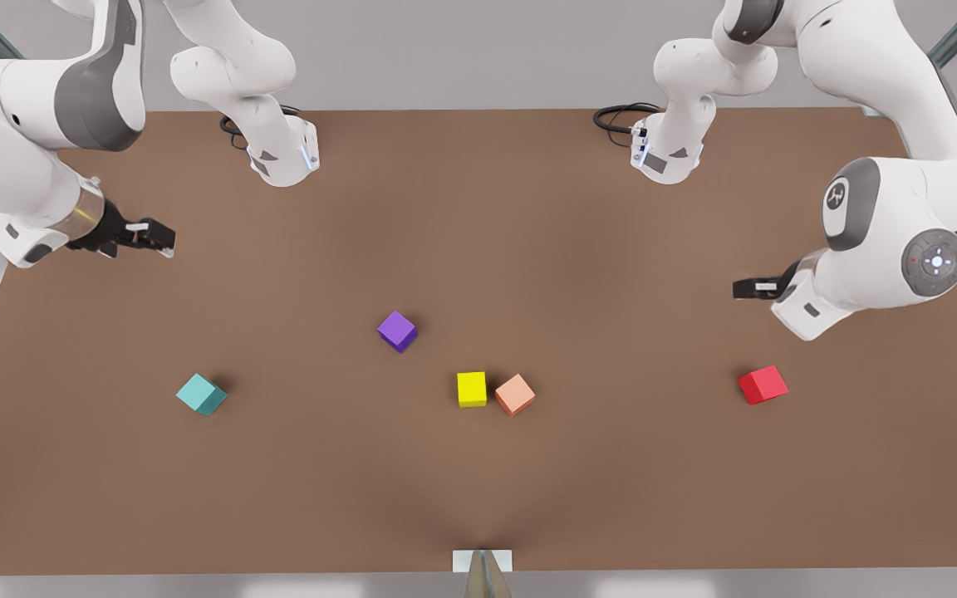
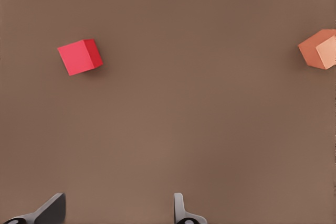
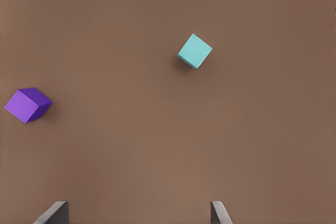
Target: Pick up red wooden cube and pass to hand red wooden cube and place in blue wooden cube
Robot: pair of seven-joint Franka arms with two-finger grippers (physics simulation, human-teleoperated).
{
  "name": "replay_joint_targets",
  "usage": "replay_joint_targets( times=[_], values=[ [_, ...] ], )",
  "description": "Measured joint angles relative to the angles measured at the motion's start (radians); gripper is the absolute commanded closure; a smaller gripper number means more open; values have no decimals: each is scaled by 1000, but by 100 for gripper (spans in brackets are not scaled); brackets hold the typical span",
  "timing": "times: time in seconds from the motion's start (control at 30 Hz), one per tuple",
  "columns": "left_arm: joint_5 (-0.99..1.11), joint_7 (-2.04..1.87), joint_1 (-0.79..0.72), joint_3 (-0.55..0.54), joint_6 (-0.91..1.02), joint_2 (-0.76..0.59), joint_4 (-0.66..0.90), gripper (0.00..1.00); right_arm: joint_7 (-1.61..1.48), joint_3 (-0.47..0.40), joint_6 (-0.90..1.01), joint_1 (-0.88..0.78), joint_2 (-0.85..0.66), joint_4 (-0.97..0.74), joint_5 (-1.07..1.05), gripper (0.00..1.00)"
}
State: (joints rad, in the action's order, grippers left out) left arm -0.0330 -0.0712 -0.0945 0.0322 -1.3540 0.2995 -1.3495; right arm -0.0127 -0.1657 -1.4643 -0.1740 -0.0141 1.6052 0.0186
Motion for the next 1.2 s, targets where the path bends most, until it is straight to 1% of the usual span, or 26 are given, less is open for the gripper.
replay_joint_targets(
  times=[0.1,0.17,0.27,0.37,0.4,0.43,0.47,0.5,0.57,0.67,0.77,0.9,1.0,1.2],
  values=[
    [-2,-10,4,4,-55,13,-11,0,-2,-1,-33,-7,8,2,-1,0],
    [0,-15,49,10,-126,112,-5,0,-3,7,-57,-2,27,6,-1,0],
    [1,-22,128,12,-241,273,49,0,-6,7,-83,-10,41,5,5,0],
    [-4,-27,174,13,-365,357,35,0,-11,10,-95,-23,56,-8,34,0],
    [-5,-27,182,13,-403,367,13,0,-13,12,-97,-28,57,-13,40,0],
    [-6,-27,187,13,-439,372,-12,0,-14,45,-97,-3,55,-22,42,0],
    [-7,-27,190,13,-476,374,-40,0,-15,112,-97,55,57,-30,44,0],
    [-8,-28,196,14,-511,375,-69,0,-16,148,-97,85,64,-34,46,0],
    [-8,-28,207,16,-581,377,-129,0,-17,175,-98,102,72,-38,49,0],
    [-9,-28,211,26,-665,380,-186,0,-20,184,-100,109,78,-41,52,0],
    [-9,-29,211,27,-717,387,-205,0,-22,185,-103,120,87,-54,53,0],
    [-9,-29,213,33,-759,413,-221,0,-24,186,-104,133,94,-56,55,0],
    [-10,-29,214,34,-803,415,-276,0,-26,186,-104,132,95,-56,55,0],
    [-10,-29,214,34,-850,415,-295,0,-29,188,-104,123,101,-56,56,0]
  ],
)
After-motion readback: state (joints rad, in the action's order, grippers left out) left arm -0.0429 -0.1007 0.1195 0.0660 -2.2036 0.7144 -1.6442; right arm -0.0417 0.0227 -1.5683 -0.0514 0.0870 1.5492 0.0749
